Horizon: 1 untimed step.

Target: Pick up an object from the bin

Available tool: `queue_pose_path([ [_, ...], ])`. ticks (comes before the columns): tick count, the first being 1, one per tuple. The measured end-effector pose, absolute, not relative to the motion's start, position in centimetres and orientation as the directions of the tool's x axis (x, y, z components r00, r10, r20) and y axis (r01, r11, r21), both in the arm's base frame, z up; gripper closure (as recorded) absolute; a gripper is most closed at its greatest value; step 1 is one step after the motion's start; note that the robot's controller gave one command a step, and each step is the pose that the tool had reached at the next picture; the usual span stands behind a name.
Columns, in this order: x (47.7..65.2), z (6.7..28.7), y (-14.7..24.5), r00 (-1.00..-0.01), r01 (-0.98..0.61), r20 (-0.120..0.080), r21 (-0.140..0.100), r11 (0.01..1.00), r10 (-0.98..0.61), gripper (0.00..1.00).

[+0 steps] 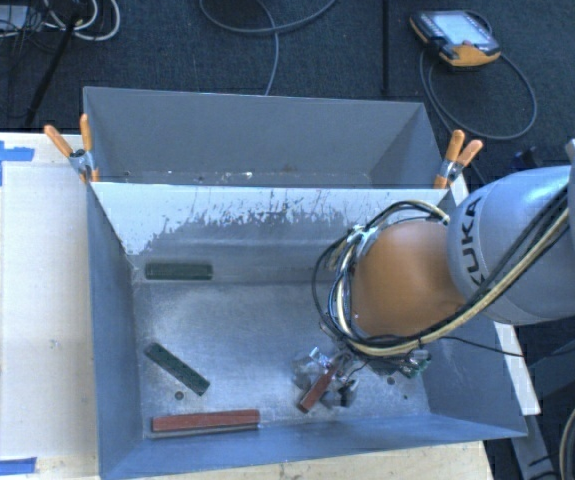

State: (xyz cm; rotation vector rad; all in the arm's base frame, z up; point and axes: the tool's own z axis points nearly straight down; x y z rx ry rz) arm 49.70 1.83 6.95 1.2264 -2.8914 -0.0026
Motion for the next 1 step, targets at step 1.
queue_pose_path([
  [1, 49.7, 6.95, 1.83, -0.694, -0.72, 0.0, 0.002, 0.694, -0.72, 1.0],
])
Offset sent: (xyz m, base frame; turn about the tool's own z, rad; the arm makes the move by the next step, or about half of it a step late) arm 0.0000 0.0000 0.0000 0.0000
